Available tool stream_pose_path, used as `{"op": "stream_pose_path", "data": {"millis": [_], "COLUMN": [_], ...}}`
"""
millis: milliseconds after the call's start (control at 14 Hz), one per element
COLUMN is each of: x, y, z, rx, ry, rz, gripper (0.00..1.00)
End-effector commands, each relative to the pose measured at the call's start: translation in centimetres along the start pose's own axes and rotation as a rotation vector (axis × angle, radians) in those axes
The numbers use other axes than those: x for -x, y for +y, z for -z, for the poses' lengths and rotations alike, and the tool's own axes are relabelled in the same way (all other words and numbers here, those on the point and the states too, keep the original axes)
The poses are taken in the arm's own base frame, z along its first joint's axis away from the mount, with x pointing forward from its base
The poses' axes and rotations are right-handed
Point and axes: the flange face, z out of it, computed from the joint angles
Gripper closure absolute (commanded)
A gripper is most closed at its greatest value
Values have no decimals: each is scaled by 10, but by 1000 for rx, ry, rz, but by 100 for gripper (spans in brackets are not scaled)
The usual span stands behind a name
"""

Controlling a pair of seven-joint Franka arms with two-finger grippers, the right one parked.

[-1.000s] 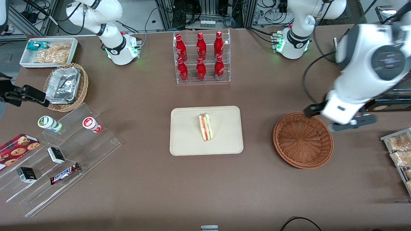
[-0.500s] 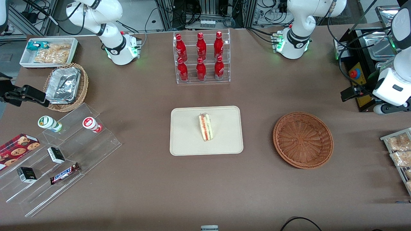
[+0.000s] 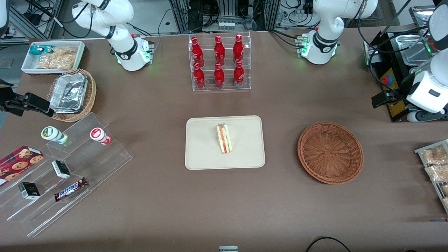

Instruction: Place sandwich from basket to tray

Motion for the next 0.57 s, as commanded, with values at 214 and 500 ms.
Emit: {"op": "stream_pose_path", "data": {"millis": [214, 500], "x": [15, 37], "y": [6, 7], "z": [12, 3], "rx": [1, -30], "ry": [-44, -75], "rz": [-38, -68], "gripper": [0, 0]}}
